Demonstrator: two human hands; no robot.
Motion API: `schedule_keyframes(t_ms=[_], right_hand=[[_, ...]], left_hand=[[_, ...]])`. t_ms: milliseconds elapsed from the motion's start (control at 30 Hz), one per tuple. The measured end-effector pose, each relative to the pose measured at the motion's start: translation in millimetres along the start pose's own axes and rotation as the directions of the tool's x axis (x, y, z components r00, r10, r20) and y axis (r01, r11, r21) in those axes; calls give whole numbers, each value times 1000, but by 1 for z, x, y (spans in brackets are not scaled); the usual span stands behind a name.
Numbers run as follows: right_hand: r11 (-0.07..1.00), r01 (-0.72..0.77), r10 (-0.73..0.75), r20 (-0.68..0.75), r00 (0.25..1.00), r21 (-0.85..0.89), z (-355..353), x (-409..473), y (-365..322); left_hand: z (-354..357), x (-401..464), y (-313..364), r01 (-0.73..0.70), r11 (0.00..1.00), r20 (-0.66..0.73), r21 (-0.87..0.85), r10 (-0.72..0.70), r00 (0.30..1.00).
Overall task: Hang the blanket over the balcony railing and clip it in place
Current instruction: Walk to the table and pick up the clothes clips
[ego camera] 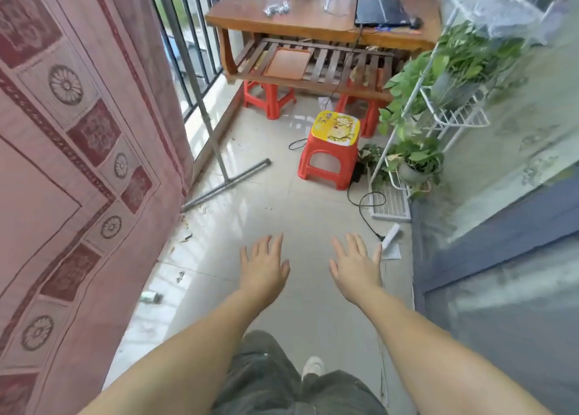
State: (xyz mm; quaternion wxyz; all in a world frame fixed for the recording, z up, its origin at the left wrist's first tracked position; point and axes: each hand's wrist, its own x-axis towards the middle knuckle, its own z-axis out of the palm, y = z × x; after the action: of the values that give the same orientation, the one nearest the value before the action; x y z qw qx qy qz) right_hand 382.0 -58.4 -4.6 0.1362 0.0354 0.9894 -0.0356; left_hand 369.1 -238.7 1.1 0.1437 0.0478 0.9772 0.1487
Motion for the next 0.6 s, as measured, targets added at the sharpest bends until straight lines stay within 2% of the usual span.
schedule_keyframes(t_ms=[167,267,400,600], right_hand=[[996,84,-84,33,996,0,-27,126,-30],[994,106,-106,40,994,7,-40,207,-57],[996,86,-87,36,996,39,-80,308,-89],[996,40,-38,-29,999,86,-129,419,-107]], left_hand=[[-21,105,-20,93,995,33,-26,-92,995],[-43,185,-41,86,996,22,-22,-86,996],[-105,299,-71,85,996,-20,-8,-85,996],[-174,415,-88,41,999,-45,-11,-41,998]])
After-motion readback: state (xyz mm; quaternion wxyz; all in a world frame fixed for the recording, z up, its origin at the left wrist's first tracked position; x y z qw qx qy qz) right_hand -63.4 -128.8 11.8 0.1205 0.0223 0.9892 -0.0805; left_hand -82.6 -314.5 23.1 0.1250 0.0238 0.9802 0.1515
